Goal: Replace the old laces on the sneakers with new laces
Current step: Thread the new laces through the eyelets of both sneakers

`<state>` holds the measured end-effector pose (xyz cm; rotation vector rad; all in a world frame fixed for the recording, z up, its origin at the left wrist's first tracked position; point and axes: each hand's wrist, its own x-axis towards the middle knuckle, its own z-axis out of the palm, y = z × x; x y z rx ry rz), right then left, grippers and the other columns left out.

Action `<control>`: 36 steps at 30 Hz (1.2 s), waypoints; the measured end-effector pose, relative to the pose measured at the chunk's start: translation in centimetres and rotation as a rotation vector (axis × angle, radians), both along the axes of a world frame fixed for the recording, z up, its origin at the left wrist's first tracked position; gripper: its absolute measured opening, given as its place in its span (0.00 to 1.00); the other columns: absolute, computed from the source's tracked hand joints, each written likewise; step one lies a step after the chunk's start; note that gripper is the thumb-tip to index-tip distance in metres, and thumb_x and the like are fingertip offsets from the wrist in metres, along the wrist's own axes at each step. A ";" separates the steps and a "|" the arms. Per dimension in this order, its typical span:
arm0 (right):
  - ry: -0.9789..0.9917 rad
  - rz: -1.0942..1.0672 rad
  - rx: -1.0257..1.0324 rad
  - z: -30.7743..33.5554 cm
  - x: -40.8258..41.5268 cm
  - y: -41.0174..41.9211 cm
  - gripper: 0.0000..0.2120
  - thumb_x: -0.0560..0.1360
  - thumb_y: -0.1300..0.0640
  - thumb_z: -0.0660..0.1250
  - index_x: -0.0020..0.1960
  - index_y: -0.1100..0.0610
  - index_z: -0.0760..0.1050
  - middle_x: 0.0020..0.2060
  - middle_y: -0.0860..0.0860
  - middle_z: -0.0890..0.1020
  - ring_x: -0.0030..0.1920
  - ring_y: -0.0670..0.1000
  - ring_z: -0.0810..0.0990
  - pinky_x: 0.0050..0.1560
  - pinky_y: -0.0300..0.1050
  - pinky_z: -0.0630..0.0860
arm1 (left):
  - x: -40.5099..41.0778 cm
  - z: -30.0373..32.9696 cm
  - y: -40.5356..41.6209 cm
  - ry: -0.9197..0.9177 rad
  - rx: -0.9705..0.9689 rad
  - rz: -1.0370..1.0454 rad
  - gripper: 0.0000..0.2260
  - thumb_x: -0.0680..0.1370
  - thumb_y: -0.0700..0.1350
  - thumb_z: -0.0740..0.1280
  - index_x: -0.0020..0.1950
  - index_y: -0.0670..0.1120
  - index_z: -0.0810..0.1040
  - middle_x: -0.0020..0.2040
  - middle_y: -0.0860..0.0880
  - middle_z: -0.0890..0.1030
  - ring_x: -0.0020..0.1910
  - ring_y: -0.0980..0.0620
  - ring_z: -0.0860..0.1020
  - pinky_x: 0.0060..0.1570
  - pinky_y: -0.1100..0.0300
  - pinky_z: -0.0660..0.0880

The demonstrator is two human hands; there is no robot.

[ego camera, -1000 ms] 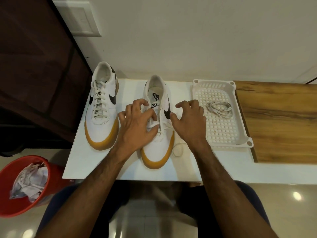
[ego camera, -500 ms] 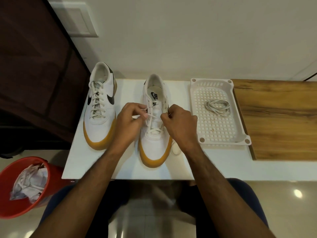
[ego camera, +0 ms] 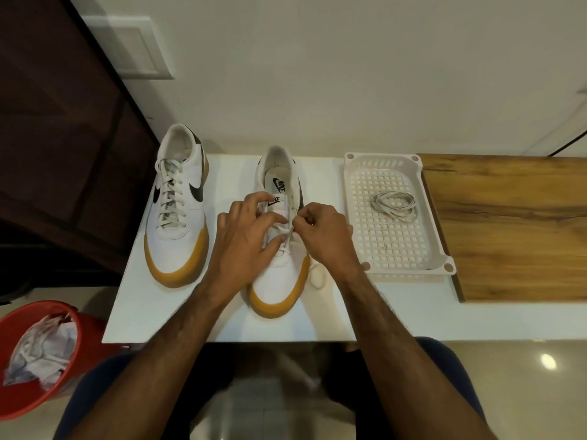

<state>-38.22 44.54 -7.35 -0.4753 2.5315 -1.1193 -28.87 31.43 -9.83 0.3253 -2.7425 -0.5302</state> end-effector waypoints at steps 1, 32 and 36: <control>0.000 0.000 -0.001 0.0 0.0 0.0 0.05 0.76 0.52 0.66 0.43 0.48 0.78 0.35 0.42 0.80 0.44 0.48 0.81 0.59 0.62 0.74 | -0.1 0.0 0.0 0.001 0.002 0.012 0.10 0.76 0.50 0.74 0.55 0.50 0.83 0.69 0.46 0.73 0.63 0.43 0.73 0.55 0.46 0.69; -0.028 0.008 -0.043 0.1 -0.3 0.4 0.07 0.77 0.52 0.67 0.39 0.46 0.78 0.35 0.41 0.82 0.42 0.45 0.81 0.61 0.57 0.70 | -0.7 -0.7 0.4 0.121 0.099 -0.040 0.04 0.78 0.40 0.71 0.50 0.43 0.78 0.66 0.43 0.73 0.65 0.44 0.72 0.60 0.52 0.76; -0.043 0.002 -0.029 0.3 -0.2 0.5 0.07 0.77 0.51 0.66 0.42 0.48 0.80 0.37 0.43 0.84 0.43 0.45 0.82 0.59 0.53 0.67 | -0.7 0.3 -0.7 0.383 0.840 0.181 0.03 0.83 0.43 0.62 0.52 0.45 0.73 0.61 0.43 0.74 0.58 0.53 0.81 0.57 0.58 0.79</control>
